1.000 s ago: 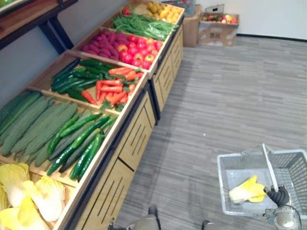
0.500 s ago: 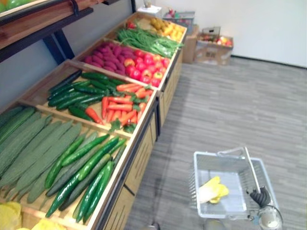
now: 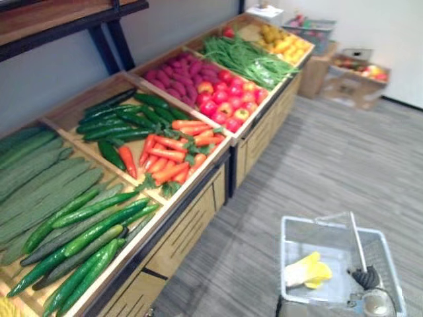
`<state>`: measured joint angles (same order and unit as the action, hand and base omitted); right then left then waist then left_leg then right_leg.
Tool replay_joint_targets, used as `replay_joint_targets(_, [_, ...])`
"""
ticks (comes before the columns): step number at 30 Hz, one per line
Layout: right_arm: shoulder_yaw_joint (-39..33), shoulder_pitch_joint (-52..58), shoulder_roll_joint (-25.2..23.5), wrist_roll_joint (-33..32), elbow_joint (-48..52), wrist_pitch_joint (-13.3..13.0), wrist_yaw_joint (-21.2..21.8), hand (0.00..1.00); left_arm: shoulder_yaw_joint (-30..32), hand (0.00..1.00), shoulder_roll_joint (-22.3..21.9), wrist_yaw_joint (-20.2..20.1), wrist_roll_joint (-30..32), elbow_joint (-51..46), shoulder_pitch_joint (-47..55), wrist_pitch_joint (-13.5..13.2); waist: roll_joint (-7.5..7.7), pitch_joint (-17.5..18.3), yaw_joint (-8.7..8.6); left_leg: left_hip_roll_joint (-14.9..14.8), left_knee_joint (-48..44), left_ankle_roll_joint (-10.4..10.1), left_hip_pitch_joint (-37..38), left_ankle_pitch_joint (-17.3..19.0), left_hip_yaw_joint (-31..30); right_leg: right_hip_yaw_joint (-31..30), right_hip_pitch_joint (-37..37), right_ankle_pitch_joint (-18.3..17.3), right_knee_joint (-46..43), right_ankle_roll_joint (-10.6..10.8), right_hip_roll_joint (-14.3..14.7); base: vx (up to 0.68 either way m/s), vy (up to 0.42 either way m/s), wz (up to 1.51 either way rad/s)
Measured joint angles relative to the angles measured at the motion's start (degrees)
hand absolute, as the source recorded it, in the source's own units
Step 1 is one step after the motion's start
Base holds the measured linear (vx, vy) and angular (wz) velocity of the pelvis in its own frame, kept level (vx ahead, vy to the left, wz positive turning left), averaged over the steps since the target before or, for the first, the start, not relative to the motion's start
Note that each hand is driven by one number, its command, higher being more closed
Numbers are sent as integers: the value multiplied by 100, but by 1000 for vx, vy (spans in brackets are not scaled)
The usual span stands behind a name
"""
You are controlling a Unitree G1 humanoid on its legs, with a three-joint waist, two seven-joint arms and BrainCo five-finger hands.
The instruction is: Pick vegetable in the basket
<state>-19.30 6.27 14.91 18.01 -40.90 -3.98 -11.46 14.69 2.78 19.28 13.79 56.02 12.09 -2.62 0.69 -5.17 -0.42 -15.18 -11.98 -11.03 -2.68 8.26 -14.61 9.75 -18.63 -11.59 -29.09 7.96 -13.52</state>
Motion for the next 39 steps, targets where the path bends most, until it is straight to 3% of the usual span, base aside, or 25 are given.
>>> replay_joint_targets(1, [-106,5,-6,-8,-29,2,-8,100,19,0,-9,0,-4,4,-15,21,-21,13,-43,-35,43,95,-119,-275,114,211,62,-35,28,-62,-37,196,-498,156])
replay_joint_targets(2, [-239,50,-11,-14,-56,19,-10,100,30,0,-11,6,-8,14,-39,43,-34,4,-103,-132,101,335,-261,-823,667,552,273,-60,224,-126,-54,130,-380,124])
replay_joint_targets(3, [-300,74,-10,-14,-55,19,-12,100,28,0,-13,11,-9,23,-45,53,-55,-6,-114,-209,53,420,-340,-952,1078,754,412,-55,346,-186,-46,118,-424,129])
replay_joint_targets(4, [-369,121,-7,-54,-79,21,-27,100,23,0,-18,24,-14,58,-34,71,-68,-13,-96,-267,-20,381,-353,-941,1749,958,668,-4,605,-302,52,77,-347,82])
replay_joint_targets(5, [-390,120,14,-52,-109,20,-42,100,-2,0,-27,29,-12,55,31,70,-68,-14,-83,-160,37,261,-239,-856,2022,1060,899,63,880,-407,181,70,-293,60])
replay_joint_targets(6, [-385,115,33,-51,-129,20,-42,100,-30,0,-27,29,-11,55,57,66,-68,-14,-71,-48,113,222,-181,-805,2038,1074,975,88,992,-444,247,53,-236,29])
replay_joint_targets(7, [-386,17,95,-53,-254,18,-47,100,-51,0,-39,29,-11,53,91,56,-68,-15,-6,253,501,154,-68,-557,1741,1073,1049,156,1227,-520,440,24,-142,8])
replay_joint_targets(10, [-391,-50,105,-54,-304,18,-55,100,-72,0,-49,28,-14,55,131,56,-97,-25,67,347,696,261,-82,-420,1528,1065,1068,246,1413,-533,636,-18,-47,1])
replay_joint_targets(15, [-396,7,98,-56,-237,1,-93,100,88,0,-168,19,-2,56,104,23,-266,-169,86,463,602,266,-111,-428,1853,1051,1225,359,1675,-353,500,-54,78,11])
replay_joint_targets(21, [-257,226,-313,-56,-38,20,-105,100,260,0,-288,27,9,63,147,35,-286,-179,247,559,490,337,-10,-385,2361,787,1446,746,2276,-228,478,-19,86,-21])
replay_joint_targets(23, [-207,192,-314,-52,-62,25,-85,100,251,0,-277,29,13,112,152,38,-282,-179,253,610,457,472,47,-127,2520,562,1346,736,2153,-167,445,-5,89,-44])
replay_joint_targets(24, [-203,192,-316,-51,-78,25,-82,100,245,0,-263,28,14,116,151,39,-257,-183,260,655,458,485,91,-16,2541,511,1284,667,2014,-116,401,42,190,-37])
replay_joint_targets(25, [-147,235,-328,-54,-190,28,-79,100,225,0,-148,26,14,123,162,38,-64,-176,248,871,389,630,194,194,2656,376,1110,413,1411,50,110,53,177,-21])
replay_joint_targets(27, [-138,220,-327,-57,-264,36,-75,100,187,0,-68,23,13,196,143,37,39,-168,220,980,386,645,296,314,2659,286,879,404,742,31,-51,72,140,-12])
replay_joint_targets(29, [-75,163,-385,-57,-284,43,-61,100,90,0,66,-18,10,215,105,57,171,-200,201,1063,419,739,537,327,2681,-90,305,706,-536,-90,-233,139,144,-4])
replay_joint_targets(31, [-50,128,-404,-57,-283,14,-63,100,80,0,136,-37,9,197,96,62,123,-171,184,1006,473,751,713,320,2680,-39,178,701,-796,-198,-256,163,68,12])
replay_joint_targets(33, [12,18,-412,-50,-291,14,-53,100,93,0,266,-43,10,93,44,58,300,-185,188,844,585,744,817,321,2617,106,157,595,-215,-364,-102,185,-31,23])
replay_joint_targets(36, [6,-119,-419,-51,-304,12,-60,100,105,0,259,-52,14,97,14,63,289,-200,173,564,703,650,945,331,2616,44,69,751,909,-210,111,259,-178,5])
replay_joint_targets(38, [-37,-143,-422,-50,-272,10,-69,100,154,0,235,-54,17,97,18,64,374,-205,128,445,791,402,1143,429,2618,-84,104,1103,1766,-181,75,317,-302,8])
replay_joint_targets(39, [-40,-92,-465,-50,-284,25,-60,100,244,0,248,-64,40,117,3,74,491,-188,130,352,796,140,1336,571,2635,-24,172,1816,1971,-40,73,341,-359,-8])
